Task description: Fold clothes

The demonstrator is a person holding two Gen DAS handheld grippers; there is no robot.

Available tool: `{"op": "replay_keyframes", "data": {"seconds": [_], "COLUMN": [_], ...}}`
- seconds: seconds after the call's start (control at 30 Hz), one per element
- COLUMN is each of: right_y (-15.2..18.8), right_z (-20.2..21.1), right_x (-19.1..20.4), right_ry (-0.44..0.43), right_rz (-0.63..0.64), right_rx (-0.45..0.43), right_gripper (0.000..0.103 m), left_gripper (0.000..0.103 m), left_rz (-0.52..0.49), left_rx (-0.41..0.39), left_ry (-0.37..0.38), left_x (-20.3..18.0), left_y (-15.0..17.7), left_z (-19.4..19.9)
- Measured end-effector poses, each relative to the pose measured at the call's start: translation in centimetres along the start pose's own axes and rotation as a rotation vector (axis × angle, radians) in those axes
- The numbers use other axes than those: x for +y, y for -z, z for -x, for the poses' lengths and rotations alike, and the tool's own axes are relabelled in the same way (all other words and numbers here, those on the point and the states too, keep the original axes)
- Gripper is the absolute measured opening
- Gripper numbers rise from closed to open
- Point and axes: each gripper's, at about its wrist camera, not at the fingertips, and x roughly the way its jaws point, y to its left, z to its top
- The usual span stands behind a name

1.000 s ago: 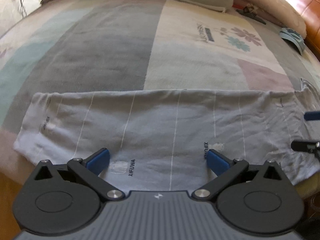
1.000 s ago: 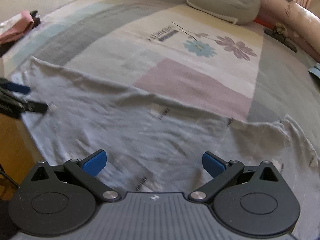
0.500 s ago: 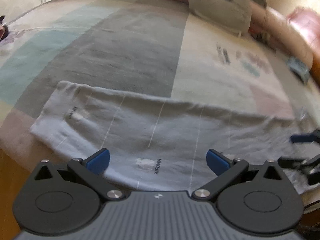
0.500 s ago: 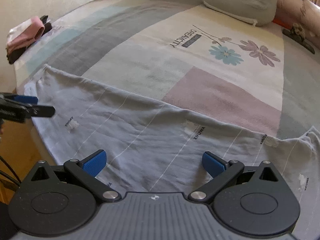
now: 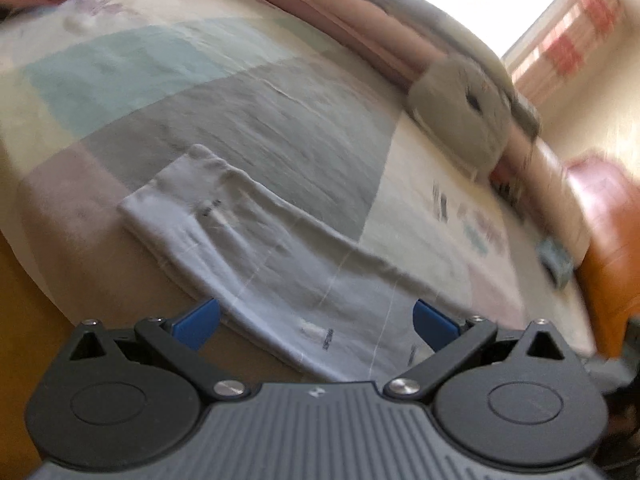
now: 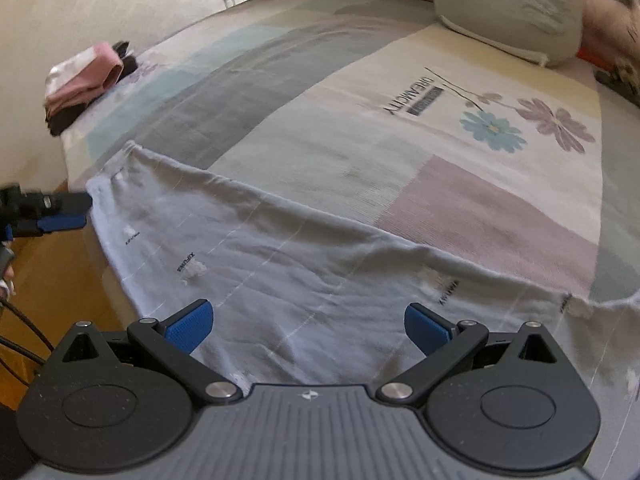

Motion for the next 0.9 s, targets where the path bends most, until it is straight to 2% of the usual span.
{"op": "replay_keyframes", "data": {"seconds": [0.1,0.23,0.57,0.73,0.9], "right_y": [-0.1,-0.2,-0.7,-3.1,-6.0], "right_z": [0.0,-0.1,0.0,-1.0,-2.3], "right_x": [0.6,1.1,1.1,3.5,8.3], "right_ry": [-0.008,-0.009,-0.009,-0.050,-0.134], "right_rz": [0.019,0.022,0.007,0.147,0.347], "right_rx": [0.002,0.010,-0.008,-0.026,-0.073], "right_gripper": [0.103,0.103,0.103,0.103,0.103], "left_gripper": [0.102,0.102,0.102,0.102,0.102], "left_rz": [0.125,0.267,0.479,0.530,0.622], "left_rx": [-0.033,-0.026,-0.019,-0.002,-0.010], "left_ry": [0.030,0.075,0.212,0.227,0.268], "left_x": [2.2,4.7,7.1,7.3,8.2], "left_y": [-0.2,-0.5,-1.3,-1.1,-0.5], "left_z": [0.1,-0.4,-1.7,-2.2,-2.4]}}
